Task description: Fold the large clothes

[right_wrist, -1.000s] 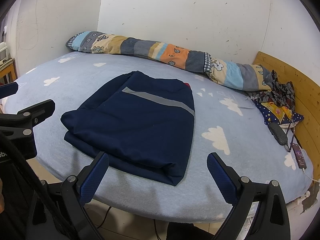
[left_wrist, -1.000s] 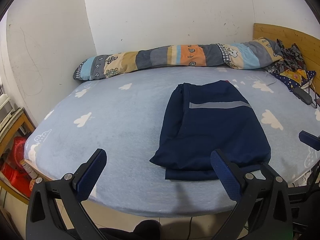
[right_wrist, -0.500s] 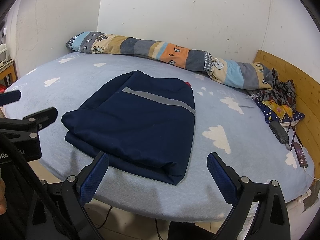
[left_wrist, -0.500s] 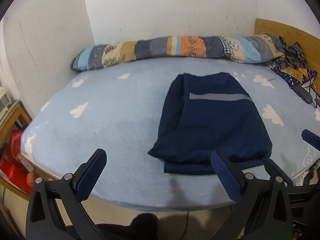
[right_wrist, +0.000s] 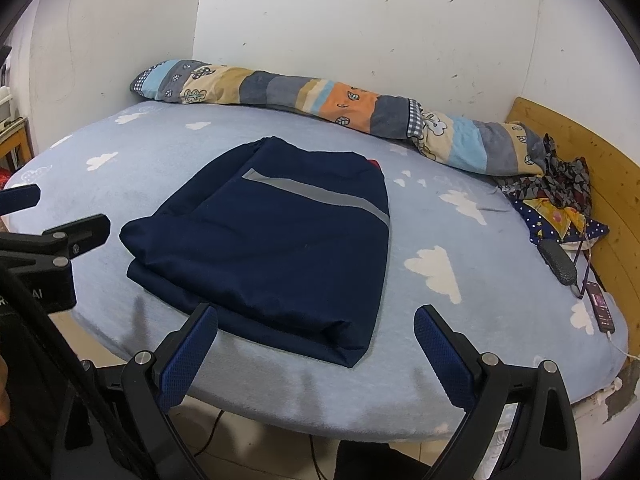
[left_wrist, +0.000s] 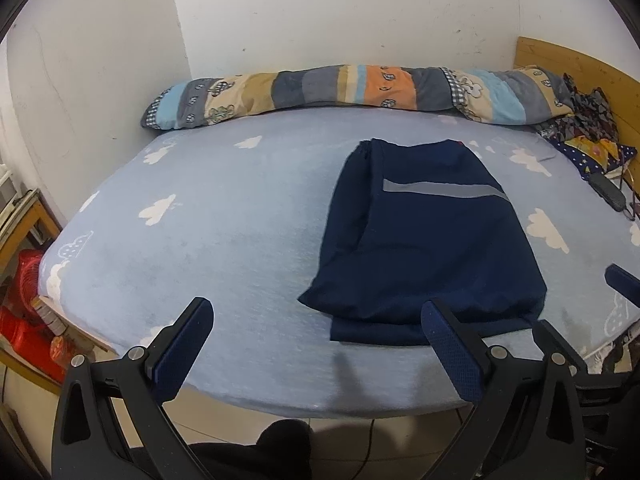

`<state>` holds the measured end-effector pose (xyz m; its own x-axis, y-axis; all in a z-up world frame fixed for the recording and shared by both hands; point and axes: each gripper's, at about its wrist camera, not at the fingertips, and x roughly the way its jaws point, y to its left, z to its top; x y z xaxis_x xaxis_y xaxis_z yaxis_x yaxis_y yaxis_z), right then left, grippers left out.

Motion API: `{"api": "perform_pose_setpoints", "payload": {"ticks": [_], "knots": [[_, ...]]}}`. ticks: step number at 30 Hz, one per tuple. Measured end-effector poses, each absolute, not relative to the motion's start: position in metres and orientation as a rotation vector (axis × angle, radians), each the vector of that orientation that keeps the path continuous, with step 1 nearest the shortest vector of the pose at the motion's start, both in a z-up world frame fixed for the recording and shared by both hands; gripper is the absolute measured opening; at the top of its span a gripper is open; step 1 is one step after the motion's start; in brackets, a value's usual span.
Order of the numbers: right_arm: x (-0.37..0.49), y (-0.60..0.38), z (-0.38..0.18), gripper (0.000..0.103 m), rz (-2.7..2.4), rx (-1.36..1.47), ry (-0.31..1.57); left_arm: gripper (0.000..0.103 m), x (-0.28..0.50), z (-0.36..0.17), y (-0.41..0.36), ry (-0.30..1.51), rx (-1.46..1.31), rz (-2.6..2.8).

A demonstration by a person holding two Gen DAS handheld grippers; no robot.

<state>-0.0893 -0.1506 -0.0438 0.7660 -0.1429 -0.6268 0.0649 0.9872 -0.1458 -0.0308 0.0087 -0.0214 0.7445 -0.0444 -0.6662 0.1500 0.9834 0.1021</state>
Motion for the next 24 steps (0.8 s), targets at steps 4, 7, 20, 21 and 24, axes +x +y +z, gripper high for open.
{"api": "perform_pose_setpoints", "payload": {"ticks": [4, 7, 20, 21, 24], "knots": [[-0.09, -0.148, -0.043, 0.1, -0.103, -0.129, 0.683, 0.103, -0.026, -0.024, 0.015, 0.748, 0.131, -0.093], [-0.09, -0.147, -0.044, 0.1, -0.094, -0.133, 0.687, 0.103, -0.023, -0.025, 0.02, 0.76, 0.117, -0.074], [-0.092, -0.13, -0.05, 0.1, -0.063, -0.202, 0.691, 0.103, -0.023, -0.022, 0.025, 0.752, 0.111, -0.057], [-0.092, -0.131, -0.05, 0.1, -0.065, -0.197, 0.695, 0.103, -0.024, -0.022, 0.024, 0.75, 0.114, -0.06], [-0.091, -0.134, -0.05, 0.1, -0.073, -0.184, 0.697, 0.103, -0.026, -0.021, 0.02, 0.738, 0.13, -0.062]]}}
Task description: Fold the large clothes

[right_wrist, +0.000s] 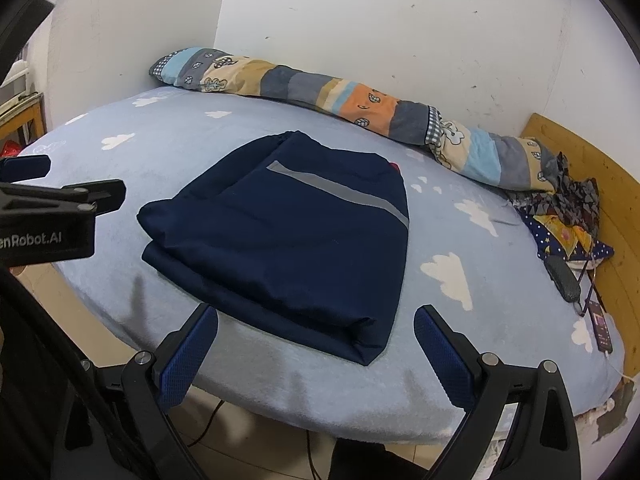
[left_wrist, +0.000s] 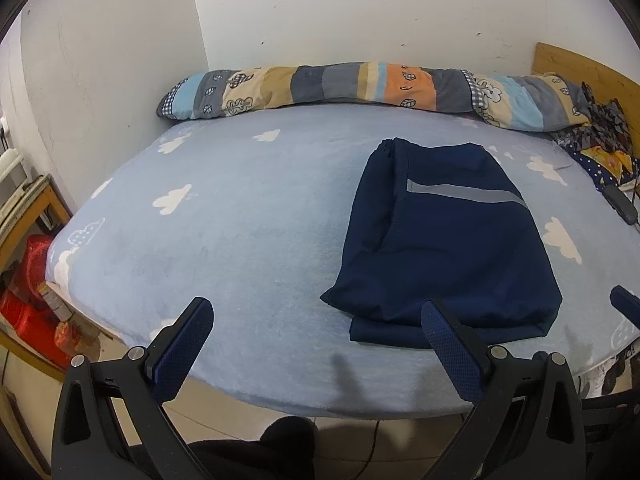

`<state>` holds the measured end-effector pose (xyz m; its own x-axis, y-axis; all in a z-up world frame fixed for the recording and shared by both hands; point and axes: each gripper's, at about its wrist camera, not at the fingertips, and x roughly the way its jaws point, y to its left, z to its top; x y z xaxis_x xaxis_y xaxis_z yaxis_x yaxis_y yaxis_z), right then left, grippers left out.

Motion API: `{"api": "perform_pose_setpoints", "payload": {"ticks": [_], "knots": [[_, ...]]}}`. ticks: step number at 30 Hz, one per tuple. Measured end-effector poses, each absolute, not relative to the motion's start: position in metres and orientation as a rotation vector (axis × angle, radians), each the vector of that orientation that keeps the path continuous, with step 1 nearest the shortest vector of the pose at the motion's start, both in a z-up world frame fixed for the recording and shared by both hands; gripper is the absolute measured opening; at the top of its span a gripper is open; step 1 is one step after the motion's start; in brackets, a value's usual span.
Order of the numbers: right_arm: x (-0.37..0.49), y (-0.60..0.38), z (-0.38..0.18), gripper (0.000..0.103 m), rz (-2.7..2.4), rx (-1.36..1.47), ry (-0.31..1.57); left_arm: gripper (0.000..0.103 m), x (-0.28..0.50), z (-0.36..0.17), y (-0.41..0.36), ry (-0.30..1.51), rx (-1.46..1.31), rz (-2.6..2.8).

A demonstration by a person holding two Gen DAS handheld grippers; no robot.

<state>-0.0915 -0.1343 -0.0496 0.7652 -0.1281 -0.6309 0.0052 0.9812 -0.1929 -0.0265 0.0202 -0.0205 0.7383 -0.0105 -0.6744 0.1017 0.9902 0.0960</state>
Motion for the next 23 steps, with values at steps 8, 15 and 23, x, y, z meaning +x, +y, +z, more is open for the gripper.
{"api": "perform_pose_setpoints", "payload": {"ticks": [8, 15, 23], "knots": [[-0.091, -0.136, -0.047, 0.1, -0.077, -0.177, 0.691, 0.103, -0.034, -0.015, 0.012, 0.693, 0.171, -0.069], [-0.09, -0.138, -0.047, 0.1, -0.082, -0.167, 0.692, 0.103, -0.038, -0.013, 0.008, 0.674, 0.187, -0.088], [-0.091, -0.139, -0.045, 0.1, -0.086, -0.155, 0.689, 0.103, -0.048, -0.006, 0.01, 0.605, 0.183, -0.08]]}}
